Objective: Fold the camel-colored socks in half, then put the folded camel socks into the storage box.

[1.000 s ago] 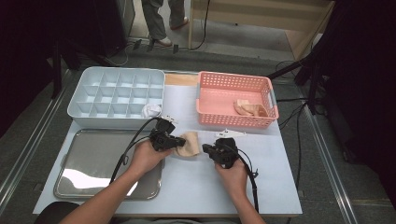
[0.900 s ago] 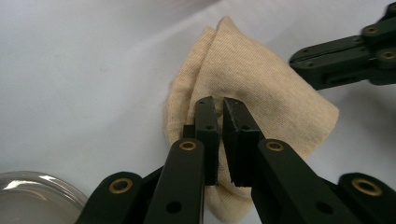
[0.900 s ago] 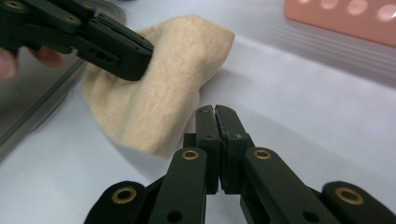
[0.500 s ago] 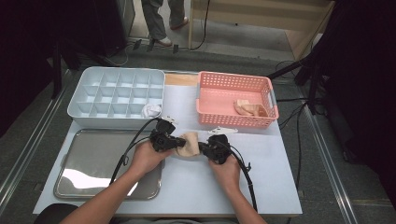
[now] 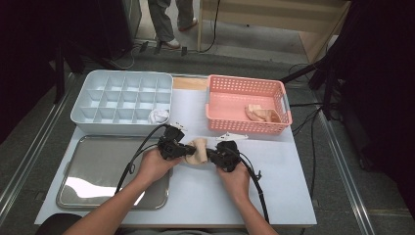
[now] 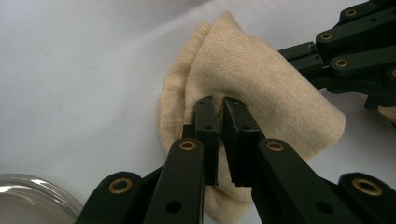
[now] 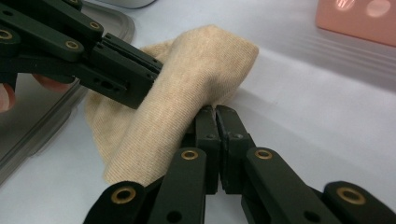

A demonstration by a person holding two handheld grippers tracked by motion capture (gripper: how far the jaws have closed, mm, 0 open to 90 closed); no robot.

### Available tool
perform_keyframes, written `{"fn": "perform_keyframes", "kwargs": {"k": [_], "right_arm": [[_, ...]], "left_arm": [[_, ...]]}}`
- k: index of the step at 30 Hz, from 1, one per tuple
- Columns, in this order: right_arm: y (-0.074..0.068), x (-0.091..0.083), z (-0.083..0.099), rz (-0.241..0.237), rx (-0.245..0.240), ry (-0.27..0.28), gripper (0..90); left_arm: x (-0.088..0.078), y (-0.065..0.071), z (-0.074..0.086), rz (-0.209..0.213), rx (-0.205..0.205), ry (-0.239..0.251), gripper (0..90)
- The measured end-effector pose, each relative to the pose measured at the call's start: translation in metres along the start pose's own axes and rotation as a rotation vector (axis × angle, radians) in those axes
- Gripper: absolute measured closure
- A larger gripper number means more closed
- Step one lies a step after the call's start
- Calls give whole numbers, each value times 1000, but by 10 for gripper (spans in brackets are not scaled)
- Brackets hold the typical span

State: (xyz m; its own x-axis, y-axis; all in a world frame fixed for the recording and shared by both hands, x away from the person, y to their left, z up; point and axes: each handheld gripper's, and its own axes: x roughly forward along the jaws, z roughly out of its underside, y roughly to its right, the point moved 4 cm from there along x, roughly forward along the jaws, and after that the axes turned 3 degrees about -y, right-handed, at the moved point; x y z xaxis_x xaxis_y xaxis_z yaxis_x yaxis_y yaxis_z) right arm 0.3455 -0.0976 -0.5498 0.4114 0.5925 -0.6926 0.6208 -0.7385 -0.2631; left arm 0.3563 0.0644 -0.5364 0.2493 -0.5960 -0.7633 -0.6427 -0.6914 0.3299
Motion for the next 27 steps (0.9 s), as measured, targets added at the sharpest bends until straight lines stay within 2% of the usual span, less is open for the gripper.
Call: {"fn": "perform_keyframes", "kwargs": {"k": [19, 27], "right_arm": [[-10, 0, -6, -1, -25, 7, 893], [-15, -1, -9, -8, -30, 16, 895]], "left_arm": [[0, -1, 1, -4, 14, 0, 855], [0, -1, 2, 1, -3, 8, 858]]}}
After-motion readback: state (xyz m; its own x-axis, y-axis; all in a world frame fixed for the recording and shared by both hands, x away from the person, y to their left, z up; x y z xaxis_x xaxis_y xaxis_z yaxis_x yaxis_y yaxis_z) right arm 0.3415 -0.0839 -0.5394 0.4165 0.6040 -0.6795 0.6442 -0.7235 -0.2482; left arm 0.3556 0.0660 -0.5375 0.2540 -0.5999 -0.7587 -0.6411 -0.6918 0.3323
